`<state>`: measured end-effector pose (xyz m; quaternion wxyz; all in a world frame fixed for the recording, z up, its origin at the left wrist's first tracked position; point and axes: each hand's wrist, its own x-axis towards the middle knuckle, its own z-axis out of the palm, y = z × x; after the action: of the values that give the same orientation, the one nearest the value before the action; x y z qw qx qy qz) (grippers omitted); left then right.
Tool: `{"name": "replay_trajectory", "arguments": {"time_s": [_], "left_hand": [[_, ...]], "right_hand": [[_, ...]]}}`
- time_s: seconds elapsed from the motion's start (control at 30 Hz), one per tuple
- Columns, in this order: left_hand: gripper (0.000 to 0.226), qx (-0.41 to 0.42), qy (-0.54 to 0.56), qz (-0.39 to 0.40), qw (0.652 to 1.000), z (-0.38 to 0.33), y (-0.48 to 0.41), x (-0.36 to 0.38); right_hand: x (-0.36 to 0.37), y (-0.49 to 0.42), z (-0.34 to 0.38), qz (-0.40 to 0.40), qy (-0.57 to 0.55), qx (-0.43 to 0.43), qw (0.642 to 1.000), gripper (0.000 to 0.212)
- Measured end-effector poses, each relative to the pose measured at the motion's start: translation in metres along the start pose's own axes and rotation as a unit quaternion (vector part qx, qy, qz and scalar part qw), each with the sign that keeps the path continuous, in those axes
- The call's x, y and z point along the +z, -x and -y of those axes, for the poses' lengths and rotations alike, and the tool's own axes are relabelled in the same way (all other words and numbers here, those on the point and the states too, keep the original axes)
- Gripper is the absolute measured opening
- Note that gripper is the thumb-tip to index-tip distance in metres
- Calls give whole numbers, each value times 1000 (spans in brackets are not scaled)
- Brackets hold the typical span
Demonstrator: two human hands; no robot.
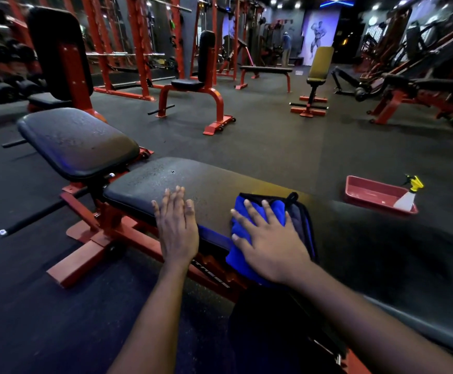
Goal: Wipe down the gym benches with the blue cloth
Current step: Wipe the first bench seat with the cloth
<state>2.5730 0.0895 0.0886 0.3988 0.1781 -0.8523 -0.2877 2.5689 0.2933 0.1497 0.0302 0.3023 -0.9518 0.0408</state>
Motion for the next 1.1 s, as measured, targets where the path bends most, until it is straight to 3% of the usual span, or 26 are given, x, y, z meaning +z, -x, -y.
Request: {"name": "replay_trajectory", "arguments": {"time_s": [0.27, 0.5, 0.73, 0.87, 1.1], "left_hand": [[65, -1, 2, -5, 1000, 2, -1, 2], [62, 5, 8, -33, 999, 2, -2, 7], [68, -6, -18, -4, 1000, 0, -2, 3], [70, -15, 10, 0, 1000, -16, 10, -3], [52, 36, 56, 3, 998, -76, 44, 4]], "right_hand": [[-6, -76, -16, 52, -47, 60, 996, 57], [2, -21, -20, 5, -42, 10, 999, 55], [-4, -87, -35, 34, -62, 89, 994, 56], [-9, -65, -59, 23, -73, 126, 989, 55], [-26, 12, -146, 16, -61, 247, 967, 54]]}}
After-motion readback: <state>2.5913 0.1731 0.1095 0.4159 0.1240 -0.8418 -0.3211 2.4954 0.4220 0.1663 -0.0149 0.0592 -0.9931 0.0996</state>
